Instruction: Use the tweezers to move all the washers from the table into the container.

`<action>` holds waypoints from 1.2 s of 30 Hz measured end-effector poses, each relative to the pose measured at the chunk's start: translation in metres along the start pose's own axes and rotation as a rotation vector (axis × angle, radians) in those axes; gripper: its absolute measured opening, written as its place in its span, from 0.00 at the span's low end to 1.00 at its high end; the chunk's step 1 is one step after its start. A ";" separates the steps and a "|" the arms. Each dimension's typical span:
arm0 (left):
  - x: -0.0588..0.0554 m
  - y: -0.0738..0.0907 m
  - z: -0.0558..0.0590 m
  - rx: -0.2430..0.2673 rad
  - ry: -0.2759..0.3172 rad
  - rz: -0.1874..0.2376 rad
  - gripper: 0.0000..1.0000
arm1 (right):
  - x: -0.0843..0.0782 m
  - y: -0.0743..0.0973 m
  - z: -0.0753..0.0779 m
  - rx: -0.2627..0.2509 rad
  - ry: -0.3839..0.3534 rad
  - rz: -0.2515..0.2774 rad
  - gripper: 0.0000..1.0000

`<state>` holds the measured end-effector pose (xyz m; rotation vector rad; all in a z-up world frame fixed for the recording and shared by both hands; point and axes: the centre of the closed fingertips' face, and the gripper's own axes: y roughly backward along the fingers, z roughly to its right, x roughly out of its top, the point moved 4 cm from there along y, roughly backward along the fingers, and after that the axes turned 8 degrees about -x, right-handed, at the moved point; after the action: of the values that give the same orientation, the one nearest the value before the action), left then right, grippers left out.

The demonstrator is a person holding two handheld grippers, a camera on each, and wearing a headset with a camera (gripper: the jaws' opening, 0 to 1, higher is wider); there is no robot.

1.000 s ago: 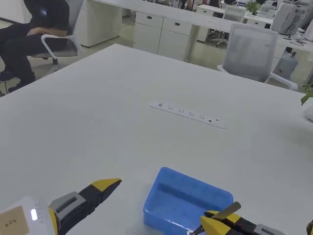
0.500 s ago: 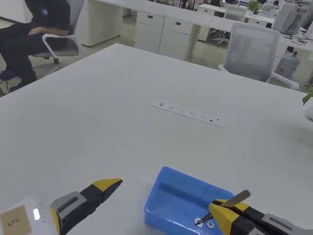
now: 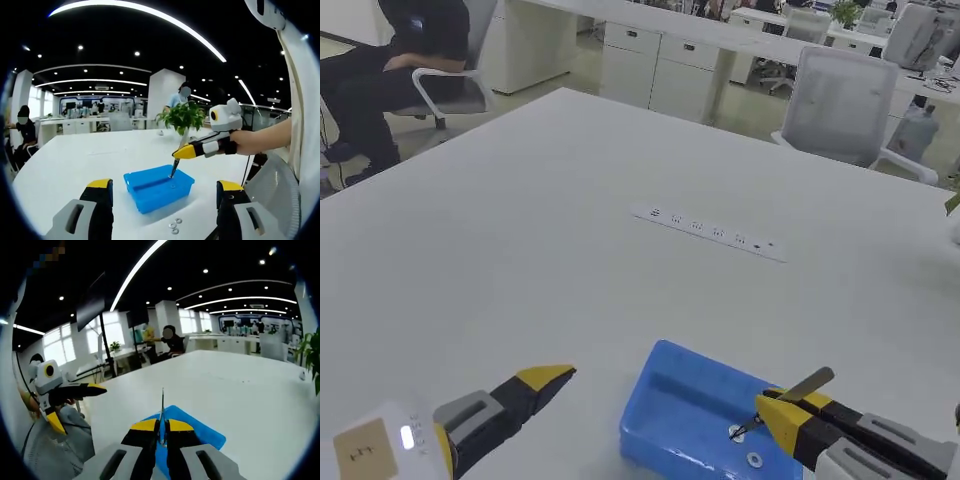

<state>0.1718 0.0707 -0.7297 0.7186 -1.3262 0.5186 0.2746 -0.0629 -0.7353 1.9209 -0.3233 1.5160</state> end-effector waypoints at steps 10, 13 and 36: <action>0.000 -0.002 0.002 -0.001 -0.004 -0.012 0.86 | -0.009 -0.007 0.010 -0.013 0.002 -0.043 0.02; 0.001 -0.002 0.003 -0.003 -0.005 -0.013 0.86 | -0.010 -0.010 0.014 -0.016 0.005 -0.052 0.02; 0.002 -0.002 0.005 -0.013 -0.012 -0.012 0.85 | -0.036 -0.036 0.029 -0.006 0.011 -0.148 0.02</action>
<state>0.1706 0.0657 -0.7281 0.7195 -1.3349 0.4957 0.3065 -0.0610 -0.7846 1.8876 -0.1758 1.4267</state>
